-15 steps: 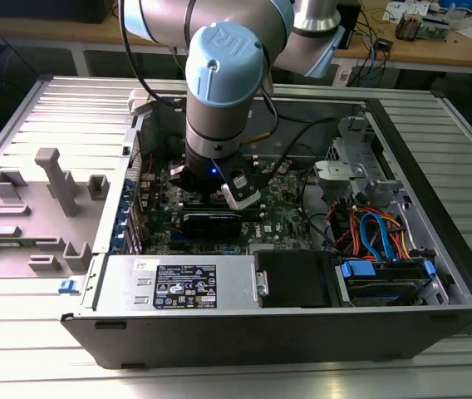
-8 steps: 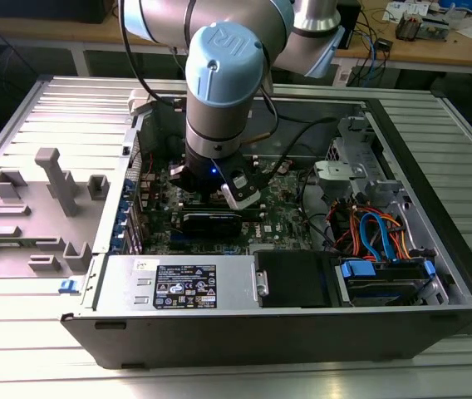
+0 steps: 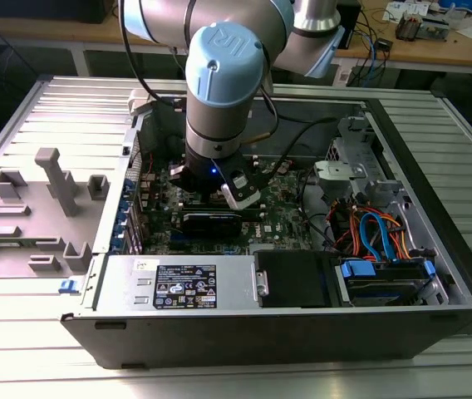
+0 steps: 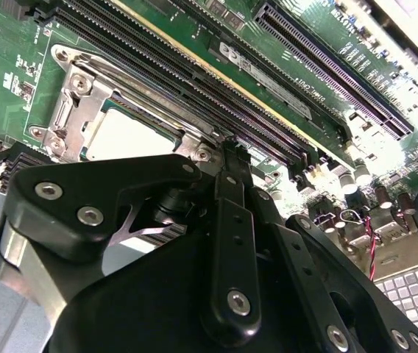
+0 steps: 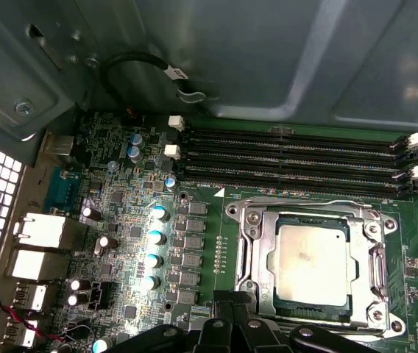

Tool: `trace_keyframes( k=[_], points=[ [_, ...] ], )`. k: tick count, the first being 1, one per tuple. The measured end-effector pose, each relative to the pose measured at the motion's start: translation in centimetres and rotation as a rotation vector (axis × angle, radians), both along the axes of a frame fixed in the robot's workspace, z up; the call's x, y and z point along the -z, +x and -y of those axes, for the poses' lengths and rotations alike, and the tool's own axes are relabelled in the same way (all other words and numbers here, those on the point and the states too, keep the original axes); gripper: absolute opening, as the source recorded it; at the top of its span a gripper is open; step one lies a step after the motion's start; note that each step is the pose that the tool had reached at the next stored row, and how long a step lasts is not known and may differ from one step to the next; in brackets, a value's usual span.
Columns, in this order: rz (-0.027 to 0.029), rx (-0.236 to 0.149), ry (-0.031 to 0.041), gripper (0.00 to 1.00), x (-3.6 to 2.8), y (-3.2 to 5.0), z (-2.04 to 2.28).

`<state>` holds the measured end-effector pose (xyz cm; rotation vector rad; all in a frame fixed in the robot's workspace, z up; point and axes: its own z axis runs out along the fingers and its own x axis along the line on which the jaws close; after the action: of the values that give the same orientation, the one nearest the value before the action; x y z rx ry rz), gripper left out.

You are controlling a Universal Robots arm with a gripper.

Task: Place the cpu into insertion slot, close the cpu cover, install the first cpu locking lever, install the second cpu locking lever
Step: 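Install the second cpu locking lever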

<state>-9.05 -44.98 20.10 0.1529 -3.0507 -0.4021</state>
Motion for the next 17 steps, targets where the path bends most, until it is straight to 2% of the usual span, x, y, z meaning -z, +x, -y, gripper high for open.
trace_keyframes(
  k=[13,17],
  points=[
    [0.0015,0.0,-0.0002,0.11,0.41,-0.3,0.03],
    [0.0015,0.0,-0.0005,0.11,0.18,-0.29,0.22]
  ],
)
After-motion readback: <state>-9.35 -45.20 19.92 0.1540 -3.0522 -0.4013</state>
